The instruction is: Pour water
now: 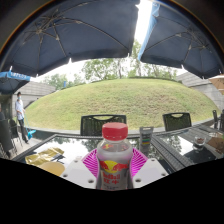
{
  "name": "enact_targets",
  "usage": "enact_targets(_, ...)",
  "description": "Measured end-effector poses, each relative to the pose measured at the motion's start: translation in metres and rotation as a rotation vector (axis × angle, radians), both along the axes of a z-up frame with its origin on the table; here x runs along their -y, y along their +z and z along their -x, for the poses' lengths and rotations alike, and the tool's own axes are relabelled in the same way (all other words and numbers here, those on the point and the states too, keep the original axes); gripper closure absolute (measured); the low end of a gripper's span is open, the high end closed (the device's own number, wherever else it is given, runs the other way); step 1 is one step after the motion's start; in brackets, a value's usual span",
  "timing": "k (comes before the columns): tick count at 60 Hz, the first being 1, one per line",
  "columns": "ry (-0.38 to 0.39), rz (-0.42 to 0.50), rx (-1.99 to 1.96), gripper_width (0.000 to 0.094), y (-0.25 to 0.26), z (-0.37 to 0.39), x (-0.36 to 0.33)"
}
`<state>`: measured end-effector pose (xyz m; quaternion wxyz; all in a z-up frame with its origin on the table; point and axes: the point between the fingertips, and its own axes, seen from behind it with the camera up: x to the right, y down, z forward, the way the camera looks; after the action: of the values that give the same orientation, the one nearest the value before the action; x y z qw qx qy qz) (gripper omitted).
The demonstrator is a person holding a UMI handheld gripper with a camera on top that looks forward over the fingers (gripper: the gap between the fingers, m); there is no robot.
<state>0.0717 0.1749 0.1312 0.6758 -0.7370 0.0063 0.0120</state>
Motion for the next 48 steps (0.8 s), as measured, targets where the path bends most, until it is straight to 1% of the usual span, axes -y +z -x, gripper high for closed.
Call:
enact_targets(3,0.005,0.026,-0.006,0.0585,-0.012,-0.003,0.002)
enact_targets(4,0.002,0.034,-0.011,0.0585,-0.029,-0.001,-0.007)
enact_targets(5,0.002,0.050,-0.016,0.0582,-0.028,-0.005,-0.003)
enact_targets(7,0.007,-0.001,-0.016,0.0585,-0.009,-0.008,0.000)
enact_targets(8,0.005,0.007,-0.011,0.0584,-0.009,-0.009,0.005)
enact_targets(9,0.006,0.003,-0.009,0.0585,-0.023,-0.006,-0.009)
enact_targets(11,0.013,0.010,0.005,0.0582,-0.022,-0.004,-0.004)
enact_targets(13,0.016,0.014,0.020,0.0552,-0.022,-0.002,-0.004)
enact_targets(19,0.011,0.047,0.028,0.0397,-0.027,-0.003,-0.007)
enact_targets(20,0.007,0.062,0.026,0.0350,-0.029,-0.003,-0.005)
enact_targets(23,0.006,0.105,0.017,0.0127,-0.035,-0.004,0.001)
enact_targets(24,0.007,0.110,0.011,0.0080,-0.036,-0.005,0.004)
enact_targets(26,0.015,0.112,-0.002,0.0112,-0.035,-0.002,0.009)
enact_targets(31,0.037,0.122,0.014,0.0099,-0.029,-0.002,0.039)
enact_targets(38,0.046,0.100,0.057,0.0094,-0.016,-0.007,0.097)
enact_targets(48,0.003,0.120,0.073,0.0096,-0.016,-0.036,0.187)
